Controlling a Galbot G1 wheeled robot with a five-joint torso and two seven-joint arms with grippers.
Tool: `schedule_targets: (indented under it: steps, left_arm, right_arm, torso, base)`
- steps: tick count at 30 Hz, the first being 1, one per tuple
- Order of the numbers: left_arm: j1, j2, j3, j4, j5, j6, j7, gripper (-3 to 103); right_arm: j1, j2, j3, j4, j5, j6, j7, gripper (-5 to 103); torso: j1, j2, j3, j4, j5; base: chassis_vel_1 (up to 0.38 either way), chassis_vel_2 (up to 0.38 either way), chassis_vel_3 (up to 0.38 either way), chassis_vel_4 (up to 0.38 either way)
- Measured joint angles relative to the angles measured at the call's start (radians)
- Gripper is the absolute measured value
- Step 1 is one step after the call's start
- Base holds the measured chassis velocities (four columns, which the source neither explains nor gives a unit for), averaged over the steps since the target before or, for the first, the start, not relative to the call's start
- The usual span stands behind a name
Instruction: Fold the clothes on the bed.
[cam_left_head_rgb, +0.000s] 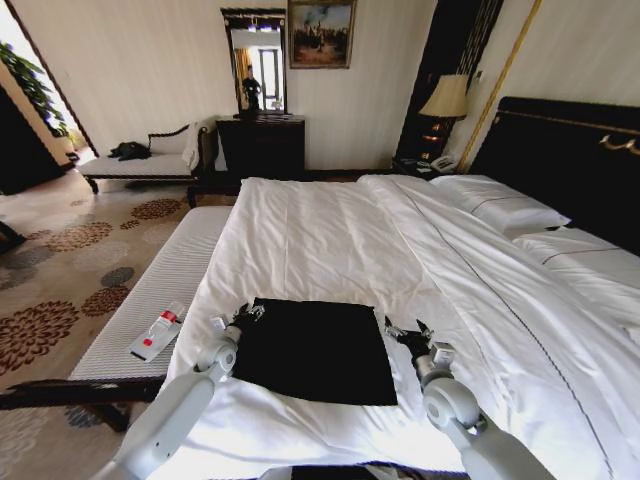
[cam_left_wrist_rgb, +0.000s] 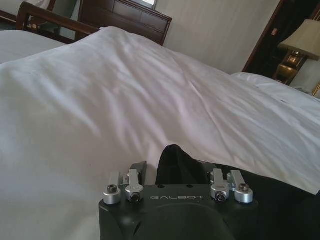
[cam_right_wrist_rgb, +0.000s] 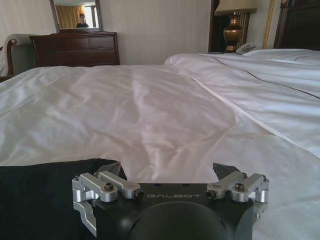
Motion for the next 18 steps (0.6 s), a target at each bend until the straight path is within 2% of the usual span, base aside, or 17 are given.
schedule_targets:
  steps: [3,6,9,12,13,14,17,18]
  left_arm:
    - [0.011,-0.004,0.0,0.009,0.015,-0.001,0.0,43]
    - [0.019,-0.005,-0.003,0.01,0.022,-0.004,0.0,39]
    - [0.023,-0.009,-0.008,0.01,0.025,-0.006,-0.002,28]
    - [0.026,-0.014,-0.015,0.008,0.026,-0.01,-0.014,11]
    - [0.026,-0.014,-0.015,0.008,0.026,-0.01,-0.014,11]
    - [0.027,-0.015,-0.017,0.006,0.026,-0.012,-0.018,6]
    - [0.028,-0.015,-0.021,0.001,0.023,-0.018,-0.024,2]
    - [0.028,-0.015,-0.021,0.001,0.023,-0.018,-0.024,2]
  right_arm:
    - [0.003,0.003,-0.001,-0.001,0.0,0.002,0.014,100]
    - [0.004,0.002,-0.002,-0.001,0.006,0.003,0.022,100]
    - [0.007,0.002,-0.002,0.002,0.028,0.0,0.028,100]
    - [0.028,0.002,-0.007,0.009,0.129,-0.025,0.045,100]
    - [0.028,0.002,-0.007,0.009,0.129,-0.025,0.045,100]
    - [0.044,0.002,-0.01,0.009,0.186,-0.04,0.052,100]
    - [0.103,-0.004,-0.024,-0.013,0.316,-0.082,0.055,100]
    - [0.103,-0.004,-0.024,-0.013,0.316,-0.082,0.055,100]
  torso:
    - [0.0,0.0,0.0,0.0,-0.0002]
    - [0.0,0.0,0.0,0.0,-0.0002]
    - [0.0,0.0,0.0,0.0,-0.0001]
    - [0.0,0.0,0.0,-0.0001,-0.0002]
    - [0.0,0.0,0.0,-0.0001,-0.0002]
    - [0.0,0.0,0.0,-0.0002,-0.0002]
    - [0.0,0.0,0.0,-0.0001,-0.0003]
    - [0.0,0.0,0.0,-0.0001,-0.0003]
  base:
    - [0.0,0.0,0.0,0.0]
    - [0.0,0.0,0.0,0.0]
    - [0.0,0.0,0.0,0.0]
    - [0.0,0.0,0.0,0.0]
    - [0.0,0.0,0.0,0.0]
    - [0.0,0.0,0.0,0.0]
    - [0.0,0.0,0.0,0.0]
    - [0.0,0.0,0.0,0.0]
